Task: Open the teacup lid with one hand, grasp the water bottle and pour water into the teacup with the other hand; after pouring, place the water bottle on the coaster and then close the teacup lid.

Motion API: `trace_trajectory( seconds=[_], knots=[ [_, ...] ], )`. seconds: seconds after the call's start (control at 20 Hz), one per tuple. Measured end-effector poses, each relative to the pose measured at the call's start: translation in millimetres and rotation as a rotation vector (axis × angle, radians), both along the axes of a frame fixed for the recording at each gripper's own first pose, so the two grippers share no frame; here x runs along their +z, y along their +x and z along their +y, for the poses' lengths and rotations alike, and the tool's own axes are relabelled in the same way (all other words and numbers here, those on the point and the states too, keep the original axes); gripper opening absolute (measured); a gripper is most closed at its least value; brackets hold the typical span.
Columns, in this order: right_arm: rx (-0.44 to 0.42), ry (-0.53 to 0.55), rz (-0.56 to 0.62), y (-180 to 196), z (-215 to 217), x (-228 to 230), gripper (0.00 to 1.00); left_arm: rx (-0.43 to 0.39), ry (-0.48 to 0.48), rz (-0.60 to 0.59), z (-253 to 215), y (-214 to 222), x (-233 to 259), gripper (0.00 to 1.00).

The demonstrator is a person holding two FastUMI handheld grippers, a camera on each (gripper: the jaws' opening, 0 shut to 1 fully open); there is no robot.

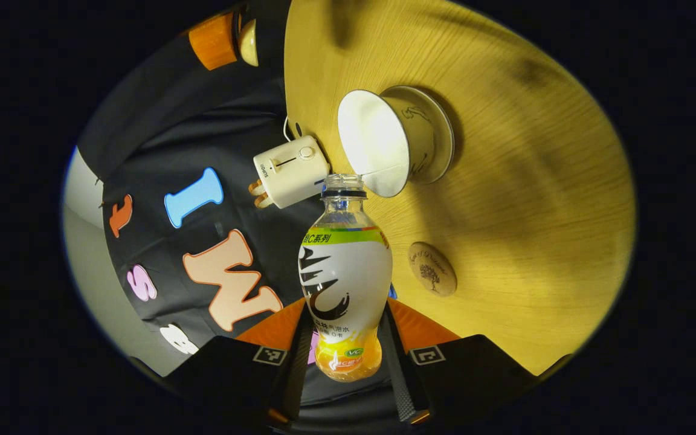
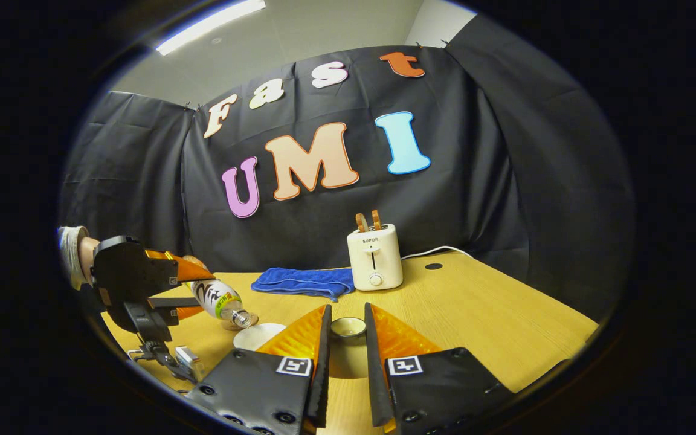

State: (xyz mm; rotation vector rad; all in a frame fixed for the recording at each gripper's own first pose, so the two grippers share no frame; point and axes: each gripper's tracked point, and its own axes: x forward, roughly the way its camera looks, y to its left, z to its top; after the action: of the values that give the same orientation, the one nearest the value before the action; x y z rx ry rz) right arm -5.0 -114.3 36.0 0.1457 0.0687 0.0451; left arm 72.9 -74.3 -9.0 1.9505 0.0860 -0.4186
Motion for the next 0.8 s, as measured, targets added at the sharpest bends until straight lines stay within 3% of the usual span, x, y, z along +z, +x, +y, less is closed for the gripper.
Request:
trace_trajectory(
  seconds=[0.25, 0.65, 0.8],
  knots=[
    [-0.001, 0.003, 0.003, 1.5, -1.1, -1.5, 0.31, 0.025, -0.07, 0.058, 0.9, -2.0, -17.5, 0.58],
    [0.007, 0.002, 0.007, 1.8, 3.3, -3.6, 0.29, 0.125, -0.416, 0.22, -1.7, -13.1, -47.5, 0.58],
    [0.015, 0.004, 0.009, 1.4, 7.4, -4.6, 0.29, 0.129, -0.576, 0.246, -12.9, -13.5, -44.8, 0.58]
  ],
)
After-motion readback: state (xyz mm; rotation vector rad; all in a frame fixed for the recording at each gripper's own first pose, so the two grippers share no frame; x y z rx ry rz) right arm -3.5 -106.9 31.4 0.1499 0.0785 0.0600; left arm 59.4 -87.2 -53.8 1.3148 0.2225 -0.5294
